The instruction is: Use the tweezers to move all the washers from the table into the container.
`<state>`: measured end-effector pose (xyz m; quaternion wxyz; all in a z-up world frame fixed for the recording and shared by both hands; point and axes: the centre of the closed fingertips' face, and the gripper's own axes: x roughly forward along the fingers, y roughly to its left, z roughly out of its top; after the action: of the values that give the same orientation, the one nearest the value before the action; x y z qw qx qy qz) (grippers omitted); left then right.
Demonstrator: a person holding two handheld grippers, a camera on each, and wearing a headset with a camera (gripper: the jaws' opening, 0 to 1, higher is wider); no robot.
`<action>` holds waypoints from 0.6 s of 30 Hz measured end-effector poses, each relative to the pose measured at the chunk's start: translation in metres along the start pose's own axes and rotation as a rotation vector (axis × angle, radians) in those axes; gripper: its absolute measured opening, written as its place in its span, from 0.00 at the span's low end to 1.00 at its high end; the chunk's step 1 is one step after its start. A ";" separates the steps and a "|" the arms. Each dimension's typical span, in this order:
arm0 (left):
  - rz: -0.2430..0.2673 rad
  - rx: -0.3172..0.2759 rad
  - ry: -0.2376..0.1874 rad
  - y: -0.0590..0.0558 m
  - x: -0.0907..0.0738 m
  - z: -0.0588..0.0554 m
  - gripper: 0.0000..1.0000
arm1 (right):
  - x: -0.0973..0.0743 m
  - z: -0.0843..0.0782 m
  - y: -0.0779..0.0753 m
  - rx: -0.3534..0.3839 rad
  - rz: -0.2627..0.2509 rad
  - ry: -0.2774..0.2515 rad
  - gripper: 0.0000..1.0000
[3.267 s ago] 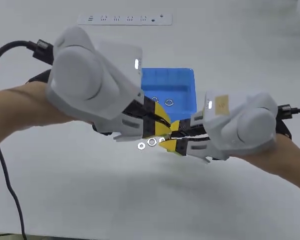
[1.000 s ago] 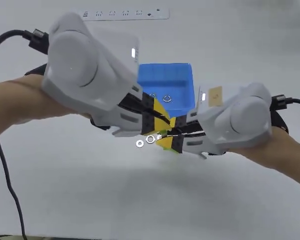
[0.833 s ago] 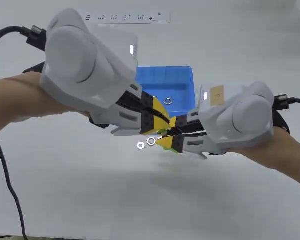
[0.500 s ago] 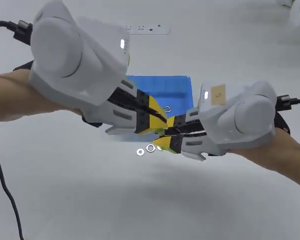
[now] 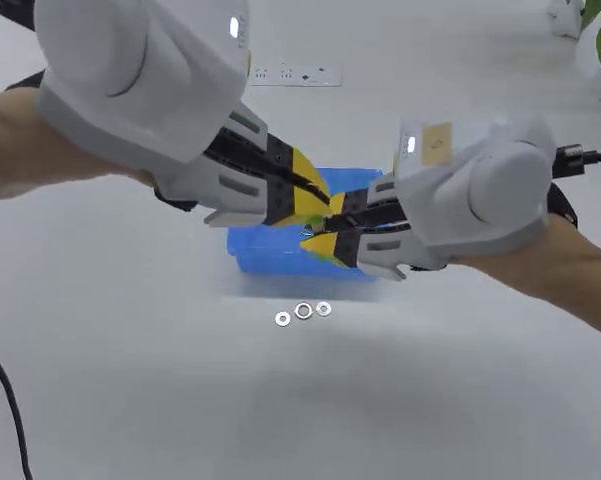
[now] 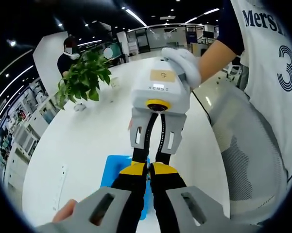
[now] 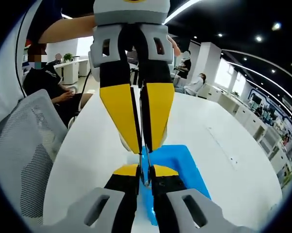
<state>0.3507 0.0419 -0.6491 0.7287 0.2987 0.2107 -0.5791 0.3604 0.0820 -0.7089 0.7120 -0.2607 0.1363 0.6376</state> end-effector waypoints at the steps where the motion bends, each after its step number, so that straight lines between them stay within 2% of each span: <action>1: 0.002 -0.003 0.004 0.006 0.001 -0.002 0.07 | 0.002 0.000 -0.004 -0.007 -0.003 -0.001 0.10; 7: 0.025 -0.047 -0.001 0.028 0.013 -0.016 0.07 | 0.015 -0.014 -0.027 0.005 -0.006 0.016 0.10; 15: 0.035 -0.115 -0.008 0.049 0.033 -0.040 0.07 | 0.033 -0.038 -0.041 0.060 -0.011 0.046 0.10; 18: 0.030 -0.118 0.006 0.052 0.040 -0.052 0.08 | 0.040 -0.045 -0.043 0.076 -0.005 0.054 0.11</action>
<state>0.4129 0.0564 -0.7028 0.7528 0.2602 0.2423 -0.5539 0.4143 0.0890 -0.7591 0.7190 -0.2509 0.1791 0.6228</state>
